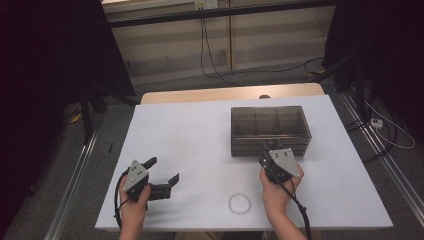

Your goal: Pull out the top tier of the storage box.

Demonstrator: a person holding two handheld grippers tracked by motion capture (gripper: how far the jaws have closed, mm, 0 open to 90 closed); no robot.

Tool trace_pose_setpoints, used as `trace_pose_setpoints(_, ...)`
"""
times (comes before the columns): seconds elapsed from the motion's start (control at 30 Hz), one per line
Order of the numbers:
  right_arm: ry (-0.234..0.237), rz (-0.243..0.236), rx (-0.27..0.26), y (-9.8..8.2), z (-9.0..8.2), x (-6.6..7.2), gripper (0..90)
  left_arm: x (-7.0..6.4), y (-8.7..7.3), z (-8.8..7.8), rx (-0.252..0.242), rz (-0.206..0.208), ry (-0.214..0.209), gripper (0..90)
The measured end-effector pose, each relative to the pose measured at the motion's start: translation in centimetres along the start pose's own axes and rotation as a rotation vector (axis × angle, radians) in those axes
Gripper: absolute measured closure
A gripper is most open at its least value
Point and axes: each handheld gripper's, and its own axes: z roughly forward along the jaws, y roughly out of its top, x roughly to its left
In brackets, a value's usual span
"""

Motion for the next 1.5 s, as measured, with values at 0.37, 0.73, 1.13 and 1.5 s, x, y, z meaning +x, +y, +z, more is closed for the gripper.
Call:
trace_pose_setpoints(0.37,-0.011,0.035,0.011,-0.5,0.3,0.1,55.7,0.0,0.0,0.1,0.000,-0.004,-0.002,2.4)
trace_pose_setpoints(0.73,0.011,0.057,0.006,-0.2,0.1,-0.2,56.4,0.0,0.0,0.1,-0.005,-0.007,-0.002,2.4)
trace_pose_setpoints(1.13,0.014,0.032,0.011,0.0,-0.2,-0.3,56.8,-0.1,0.1,0.1,-0.005,-0.002,-0.004,2.4)
trace_pose_setpoints(1.5,0.041,0.066,0.031,0.0,-0.3,-0.8,53.3,-0.2,0.2,0.2,0.001,0.009,-0.008,2.4)
